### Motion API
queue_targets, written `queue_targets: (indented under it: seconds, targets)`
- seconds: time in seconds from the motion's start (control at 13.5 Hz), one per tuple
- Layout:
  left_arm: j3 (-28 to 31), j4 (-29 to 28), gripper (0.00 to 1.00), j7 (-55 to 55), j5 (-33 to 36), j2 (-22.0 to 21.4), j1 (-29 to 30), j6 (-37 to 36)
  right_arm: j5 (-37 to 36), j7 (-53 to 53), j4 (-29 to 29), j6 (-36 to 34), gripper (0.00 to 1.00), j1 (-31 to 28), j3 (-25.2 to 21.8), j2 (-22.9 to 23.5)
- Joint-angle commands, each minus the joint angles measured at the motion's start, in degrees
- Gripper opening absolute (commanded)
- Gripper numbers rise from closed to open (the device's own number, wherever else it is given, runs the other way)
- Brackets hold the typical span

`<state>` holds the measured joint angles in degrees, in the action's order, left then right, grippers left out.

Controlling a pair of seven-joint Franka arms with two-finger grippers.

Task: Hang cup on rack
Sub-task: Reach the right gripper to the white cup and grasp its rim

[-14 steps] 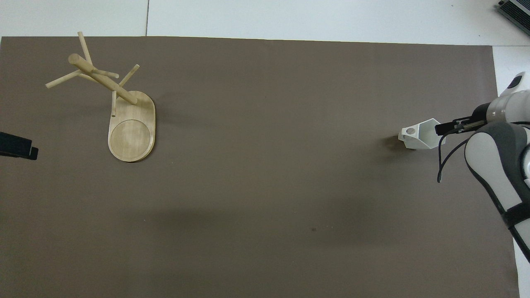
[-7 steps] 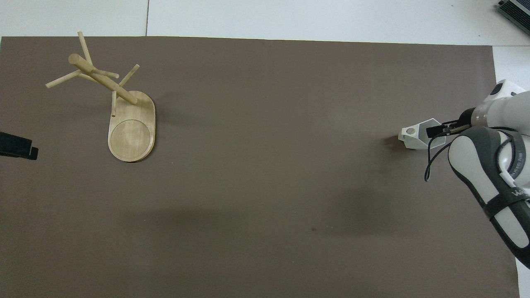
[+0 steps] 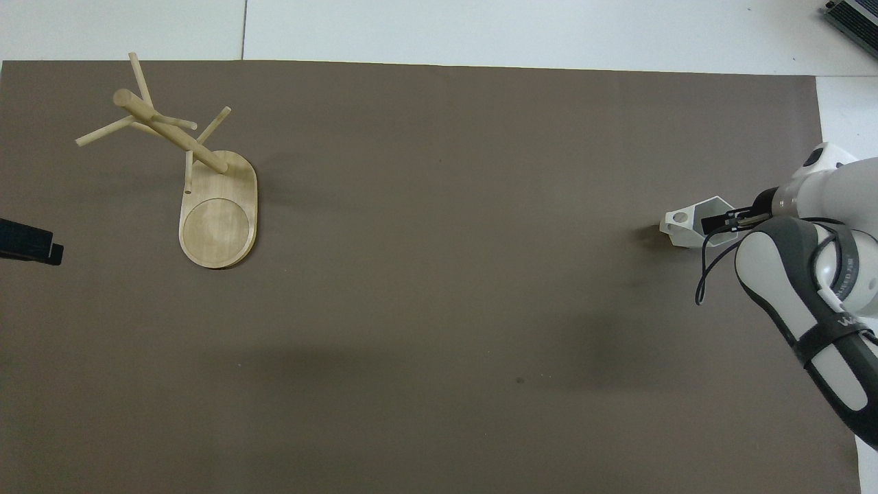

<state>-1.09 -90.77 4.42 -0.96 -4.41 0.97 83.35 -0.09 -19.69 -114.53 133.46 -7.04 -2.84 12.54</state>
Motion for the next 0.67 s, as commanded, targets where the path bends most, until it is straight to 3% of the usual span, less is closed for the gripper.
queue_targets:
  seconds: [0.0,0.07,0.3,0.44,0.59]
  targets:
    - [-0.4,-1.1,1.00,-0.4,0.4,-1.3,0.5,-0.4,0.1,2.9,-1.2,0.5,0.77,-0.4,0.3,-1.3]
    - [-0.4,-1.2,1.00,-0.4,0.4,-1.3,0.5,-0.4,0.0,2.7,-1.1,0.3,0.63,-0.7,0.2,-1.3]
    - [-0.4,-1.1,1.00,-0.4,0.4,-1.3,0.5,-0.4,0.0,3.1,-1.0,0.2,0.40,-1.4,0.2,-1.2]
    - [-0.4,-1.1,1.00,-0.4,0.4,-1.3,0.5,-0.4,0.0,3.2,-0.7,0.1,0.30,-0.9,0.3,-1.2]
    - [-0.4,-1.2,1.00,-0.4,0.4,-1.3,0.5,-0.4,0.0,3.2,-0.6,0.0,0.29,-0.7,0.3,-1.2]
